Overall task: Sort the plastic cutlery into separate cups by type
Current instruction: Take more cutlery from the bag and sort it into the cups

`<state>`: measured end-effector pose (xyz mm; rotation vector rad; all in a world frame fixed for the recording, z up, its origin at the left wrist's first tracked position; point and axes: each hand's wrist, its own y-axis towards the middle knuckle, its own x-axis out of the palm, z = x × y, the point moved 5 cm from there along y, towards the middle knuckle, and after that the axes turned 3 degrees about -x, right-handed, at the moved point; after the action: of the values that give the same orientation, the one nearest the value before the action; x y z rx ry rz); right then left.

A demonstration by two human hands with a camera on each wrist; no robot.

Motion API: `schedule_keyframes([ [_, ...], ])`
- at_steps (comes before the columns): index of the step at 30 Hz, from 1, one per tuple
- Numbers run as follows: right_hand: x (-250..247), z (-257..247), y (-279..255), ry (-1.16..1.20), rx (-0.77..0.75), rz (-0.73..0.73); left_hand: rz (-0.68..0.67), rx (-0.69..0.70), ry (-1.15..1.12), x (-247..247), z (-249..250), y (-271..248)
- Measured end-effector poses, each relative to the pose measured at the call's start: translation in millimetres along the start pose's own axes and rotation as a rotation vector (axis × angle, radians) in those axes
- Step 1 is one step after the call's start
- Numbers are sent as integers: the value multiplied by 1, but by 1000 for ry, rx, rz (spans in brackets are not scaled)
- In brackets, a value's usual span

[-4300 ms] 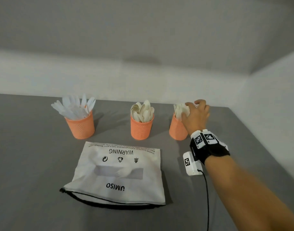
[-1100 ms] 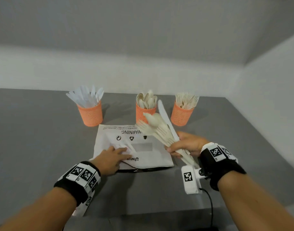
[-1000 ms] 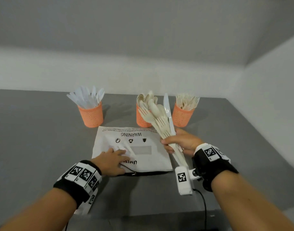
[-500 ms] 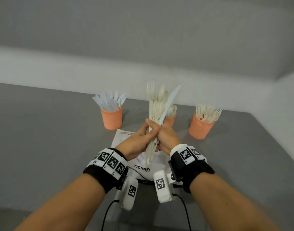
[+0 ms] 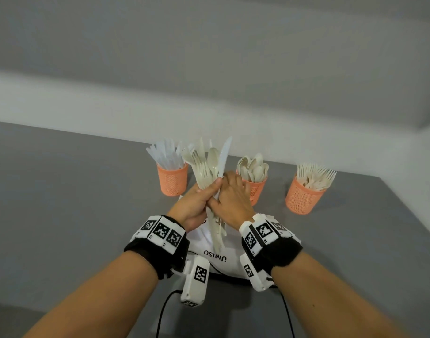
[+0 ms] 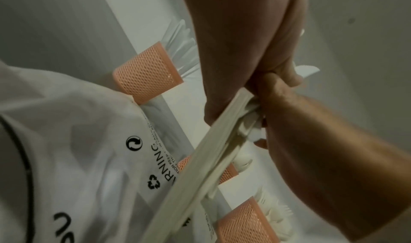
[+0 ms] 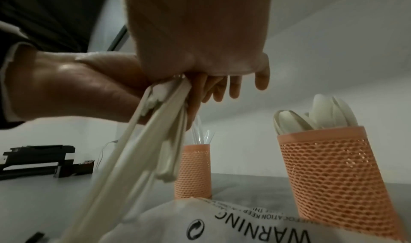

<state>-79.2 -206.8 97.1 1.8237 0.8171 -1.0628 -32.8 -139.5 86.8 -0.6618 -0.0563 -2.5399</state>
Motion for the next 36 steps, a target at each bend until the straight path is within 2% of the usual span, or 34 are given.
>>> schedule_keyframes([
  [5, 5, -1, 4, -37, -45, -141, 98, 67, 17, -8, -3, 2],
  [9, 1, -9, 3, 125, -121, -138, 190, 70, -28, -17, -3, 7],
  [12, 1, -15, -2, 360, -173, -144, 246, 84, -97, -27, 3, 13],
  [14, -4, -13, 1, 559, -121, -67, 274, 117, -94, -33, 8, 15],
  [17, -16, -2, 17, 789, 66, 105, 274, 185, 70, -34, 13, 13],
  [21, -17, -1, 36, 808, 249, 39, 195, 236, 200, -22, 16, 9],
  [24, -19, -5, 38, 735, 249, 18, 150, 242, 216, -23, 18, 9],
  [29, -22, -11, 40, 672, 241, 120, 139, 266, 209, -25, 24, 5],
  [32, -21, -15, 40, 764, 273, 156, 158, 333, 283, -25, 30, 5],
  [36, -23, -7, 39, 950, 403, 248, 126, 360, 338, -20, 32, 3],
])
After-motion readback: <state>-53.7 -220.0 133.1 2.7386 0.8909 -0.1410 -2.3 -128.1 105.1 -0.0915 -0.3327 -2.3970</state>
